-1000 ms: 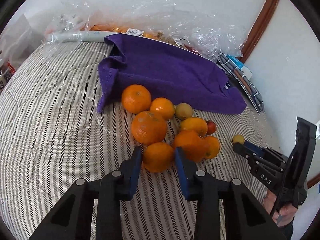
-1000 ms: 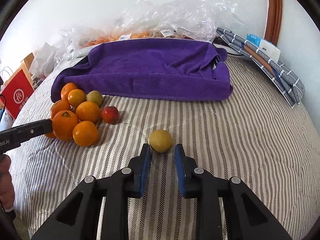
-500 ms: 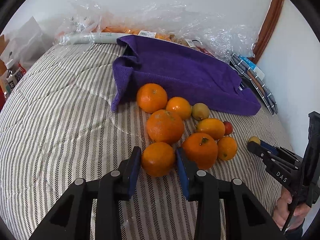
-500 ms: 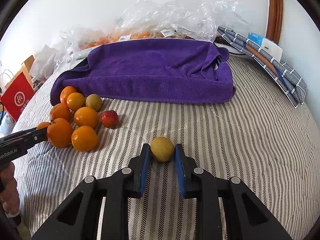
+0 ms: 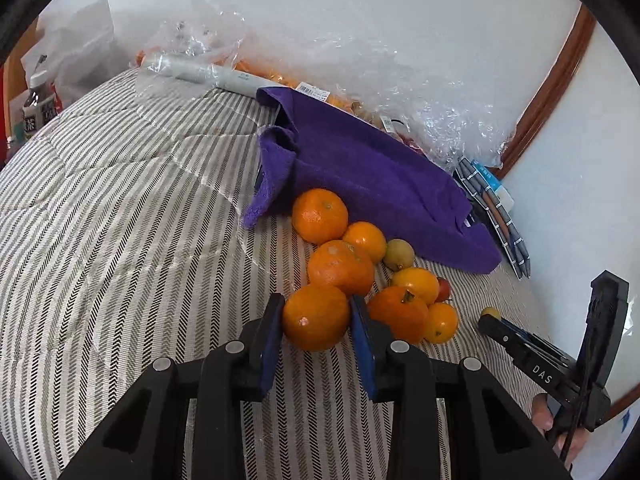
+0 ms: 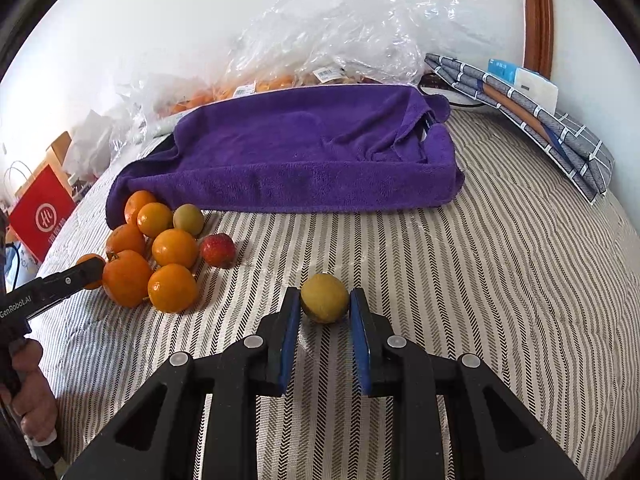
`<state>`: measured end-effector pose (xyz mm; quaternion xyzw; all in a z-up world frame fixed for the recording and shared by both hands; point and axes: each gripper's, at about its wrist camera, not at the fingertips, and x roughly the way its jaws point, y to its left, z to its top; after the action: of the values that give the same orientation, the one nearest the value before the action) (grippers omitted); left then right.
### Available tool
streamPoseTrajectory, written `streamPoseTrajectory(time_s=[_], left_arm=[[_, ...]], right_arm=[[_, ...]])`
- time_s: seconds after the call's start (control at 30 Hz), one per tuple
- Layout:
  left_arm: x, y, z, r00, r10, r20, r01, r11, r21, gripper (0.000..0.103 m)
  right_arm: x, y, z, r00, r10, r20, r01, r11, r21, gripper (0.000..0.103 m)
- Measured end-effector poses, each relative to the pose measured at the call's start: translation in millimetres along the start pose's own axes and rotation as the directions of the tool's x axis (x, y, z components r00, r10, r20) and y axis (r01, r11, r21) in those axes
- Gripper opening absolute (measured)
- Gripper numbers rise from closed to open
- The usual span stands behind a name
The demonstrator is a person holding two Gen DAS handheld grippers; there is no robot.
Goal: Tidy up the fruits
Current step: 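Carry the yellow fruit and orange over the purple towel with both tools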
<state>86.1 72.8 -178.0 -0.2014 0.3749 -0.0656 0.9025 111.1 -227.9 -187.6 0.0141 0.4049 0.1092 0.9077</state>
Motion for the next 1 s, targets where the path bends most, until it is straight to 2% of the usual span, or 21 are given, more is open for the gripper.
streamPoseTrajectory(time_s=[0.3, 0.5, 0.77, 1.0], left_arm=[[-4.5, 0.3, 0.0, 1.0, -0.001, 0.021, 0.001, 1.0, 0.005, 0.031], [-17.5, 3.4, 6.6, 0.999, 0.042, 0.014, -0.042, 0.999, -0.005, 0.031], [-64.4, -16.0, 44.4, 0.992, 0.084, 0.093, -0.087, 0.996, 0.03, 0.031], [-85.7, -31.6, 81.8, 0.99, 0.025, 0.14, -0.029, 0.999, 0.023, 0.031]], right_arm=[[-7.5, -5.0, -0.9, 0.999, -0.005, 0.039, 0.004, 1.0, 0.029, 0.025], [-10.4, -2.7, -0.8, 1.0, -0.01, 0.026, 0.009, 1.0, 0.019, 0.025], [-42.6, 7.7, 29.1, 0.995, 0.016, 0.096, -0.019, 0.999, 0.032, 0.025], [-75.2, 21.7, 67.0, 0.988, 0.013, 0.157, -0.014, 1.0, 0.005, 0.025]])
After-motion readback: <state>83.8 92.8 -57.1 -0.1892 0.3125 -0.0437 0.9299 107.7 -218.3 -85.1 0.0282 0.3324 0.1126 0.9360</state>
